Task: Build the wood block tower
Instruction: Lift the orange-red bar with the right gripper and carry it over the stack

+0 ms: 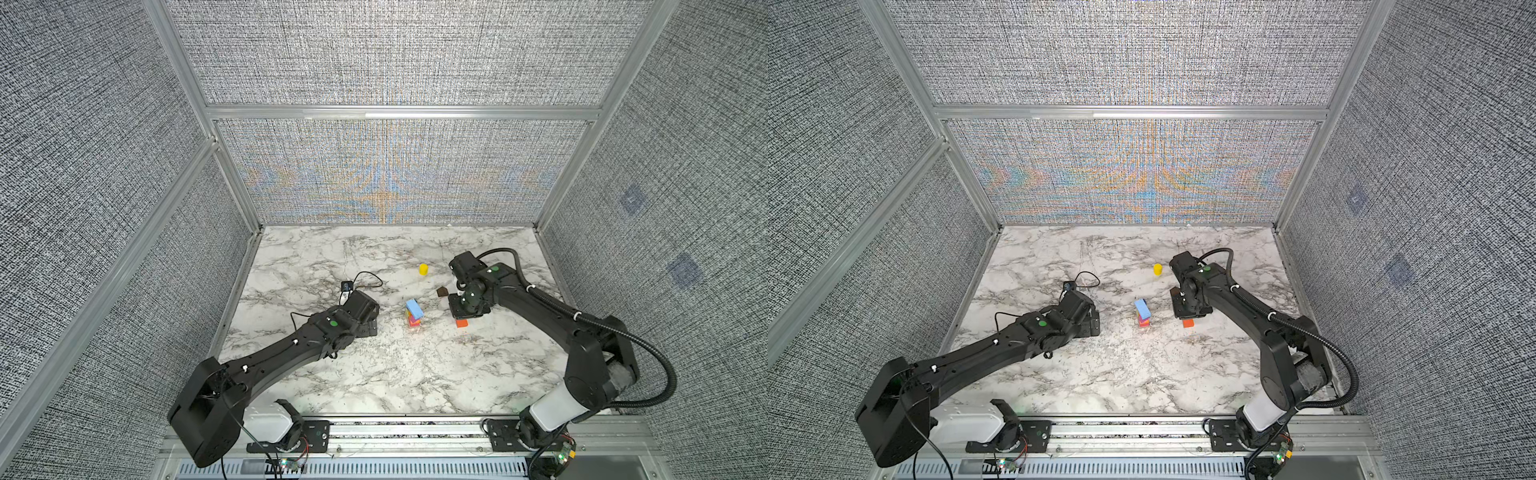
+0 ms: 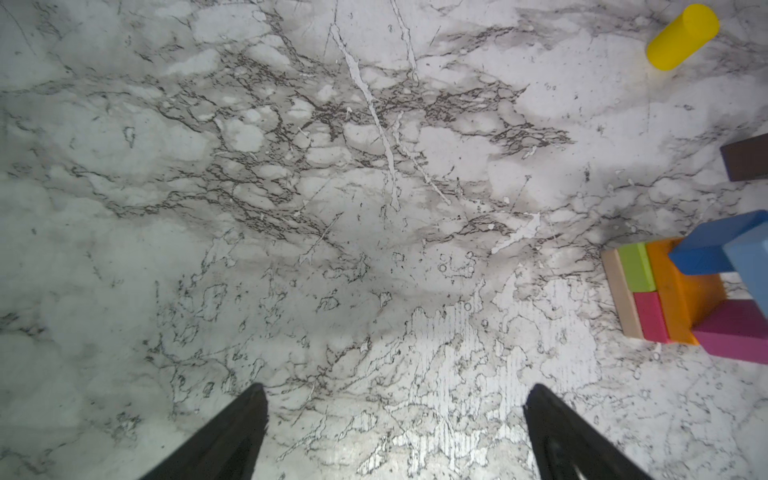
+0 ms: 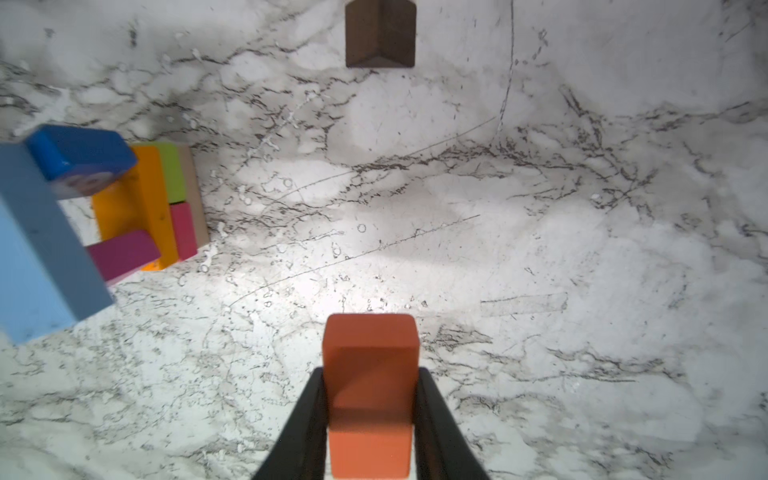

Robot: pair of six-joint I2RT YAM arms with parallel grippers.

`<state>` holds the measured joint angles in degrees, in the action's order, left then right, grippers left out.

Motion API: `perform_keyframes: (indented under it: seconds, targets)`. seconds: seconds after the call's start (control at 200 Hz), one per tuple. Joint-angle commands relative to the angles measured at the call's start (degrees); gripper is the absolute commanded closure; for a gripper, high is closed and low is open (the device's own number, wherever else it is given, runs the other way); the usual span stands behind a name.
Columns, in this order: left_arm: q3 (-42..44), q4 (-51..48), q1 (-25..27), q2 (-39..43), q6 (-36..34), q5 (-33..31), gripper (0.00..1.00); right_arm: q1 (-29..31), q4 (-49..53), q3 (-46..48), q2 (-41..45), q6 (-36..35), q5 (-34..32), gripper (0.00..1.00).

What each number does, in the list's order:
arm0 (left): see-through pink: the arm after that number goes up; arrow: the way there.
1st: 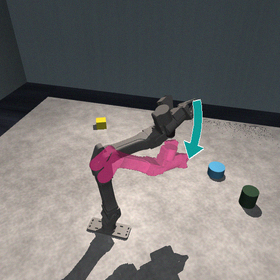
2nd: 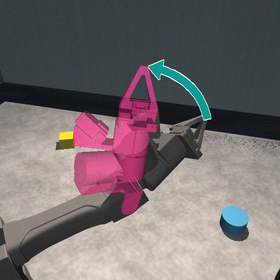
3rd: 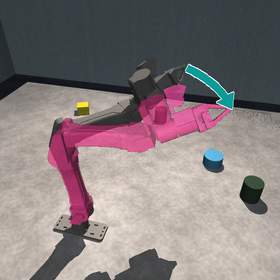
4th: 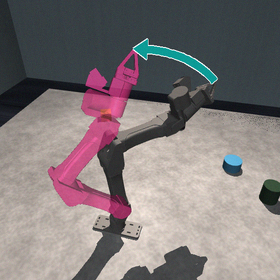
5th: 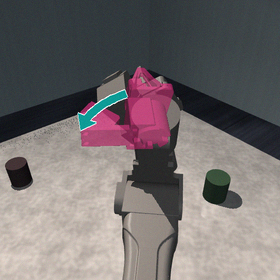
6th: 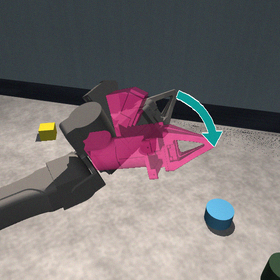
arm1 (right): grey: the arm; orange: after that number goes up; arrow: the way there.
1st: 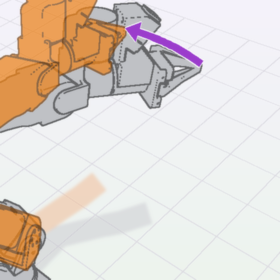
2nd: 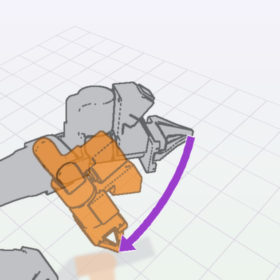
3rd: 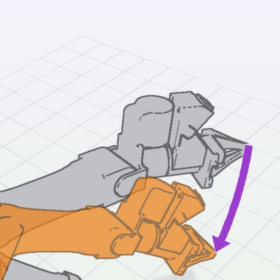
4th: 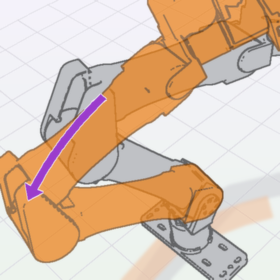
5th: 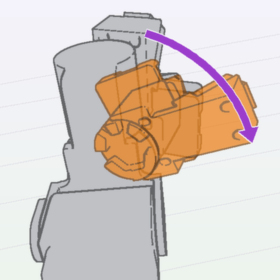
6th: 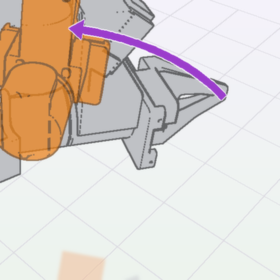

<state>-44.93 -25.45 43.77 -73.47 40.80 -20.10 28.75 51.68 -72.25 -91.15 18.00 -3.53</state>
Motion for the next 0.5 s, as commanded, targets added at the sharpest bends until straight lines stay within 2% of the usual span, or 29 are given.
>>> perform_keyframes:
  seconds: [0.0, 0.495]
  targets:
    - [0.45, -1.58, -0.01, 1.08, 0.77, 0.62, 0.01, 1.16, 4.75, -3.04, -0.03, -0.71, -0.06, 0.73]
    - [1.38, -1.97, -0.04, 2.15, 0.71, 1.37, 0.01, 7.16, 12.3, -18.67, -7.51, -3.23, 0.37, 0.73]
